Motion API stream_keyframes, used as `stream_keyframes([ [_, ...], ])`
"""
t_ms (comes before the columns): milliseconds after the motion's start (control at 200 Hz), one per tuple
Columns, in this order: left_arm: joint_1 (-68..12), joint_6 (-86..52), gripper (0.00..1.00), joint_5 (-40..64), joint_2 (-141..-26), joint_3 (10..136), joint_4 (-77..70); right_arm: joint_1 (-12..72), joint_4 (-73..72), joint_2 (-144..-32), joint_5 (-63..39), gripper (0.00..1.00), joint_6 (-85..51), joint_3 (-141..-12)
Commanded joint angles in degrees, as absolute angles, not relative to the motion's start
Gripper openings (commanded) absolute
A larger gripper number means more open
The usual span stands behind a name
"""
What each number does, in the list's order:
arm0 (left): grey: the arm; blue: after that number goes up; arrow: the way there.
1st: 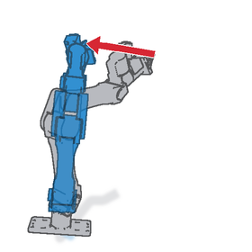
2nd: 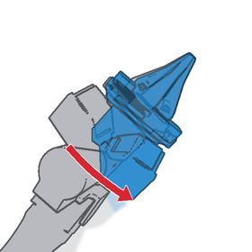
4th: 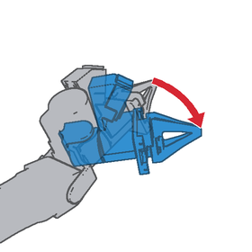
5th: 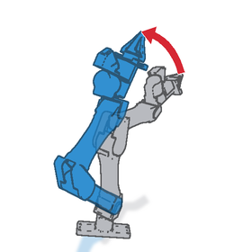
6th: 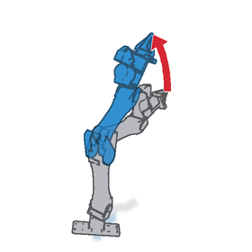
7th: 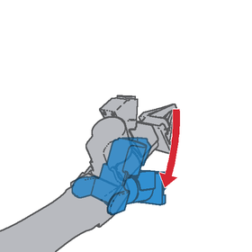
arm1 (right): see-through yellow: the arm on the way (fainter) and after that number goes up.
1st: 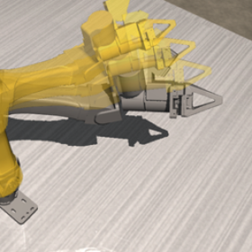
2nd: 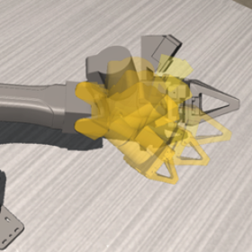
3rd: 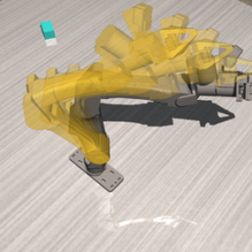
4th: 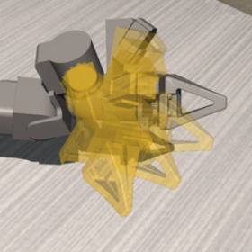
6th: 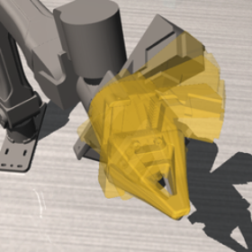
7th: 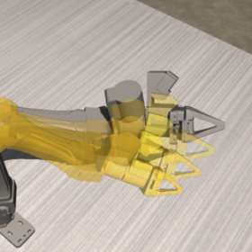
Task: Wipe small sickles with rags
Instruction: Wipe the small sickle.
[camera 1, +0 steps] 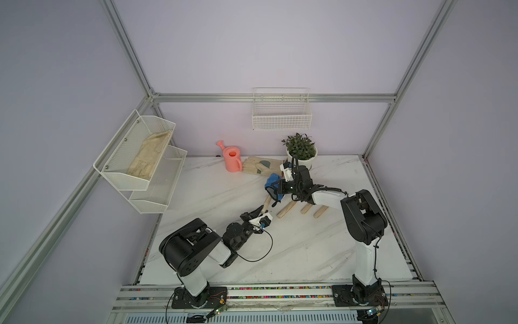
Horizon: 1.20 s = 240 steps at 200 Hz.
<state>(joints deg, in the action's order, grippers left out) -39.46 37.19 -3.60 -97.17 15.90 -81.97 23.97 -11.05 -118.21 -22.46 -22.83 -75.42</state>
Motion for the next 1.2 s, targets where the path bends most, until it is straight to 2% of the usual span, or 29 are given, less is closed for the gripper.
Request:
stream_keyframes([
  [0,-40.44,38.4,0.0,-1.14,-95.94,17.15,-86.1,20.01,-5.09,-122.7,-15.18,0.0,-23.59,-75.0],
  [270,-40.44,38.51,0.0,-2.11,-94.94,16.79,-86.06,16.81,-4.13,-123.53,-13.08,0.0,-24.62,-73.63],
  [445,-40.52,38.19,0.0,-1.74,-95.0,17.03,-86.09,17.09,-5.93,-121.81,-18.11,0.0,-24.94,-72.89],
  [925,-40.56,37.83,0.0,-1.76,-96.38,17.56,-86.05,28.77,-9.27,-108.34,-23.97,0.0,-21.44,-69.35],
  [1195,-40.75,37.83,0.0,-1.82,-96.33,17.5,-86.06,25.9,-7.44,-114.5,-21.29,0.0,-22.31,-71.75],
])
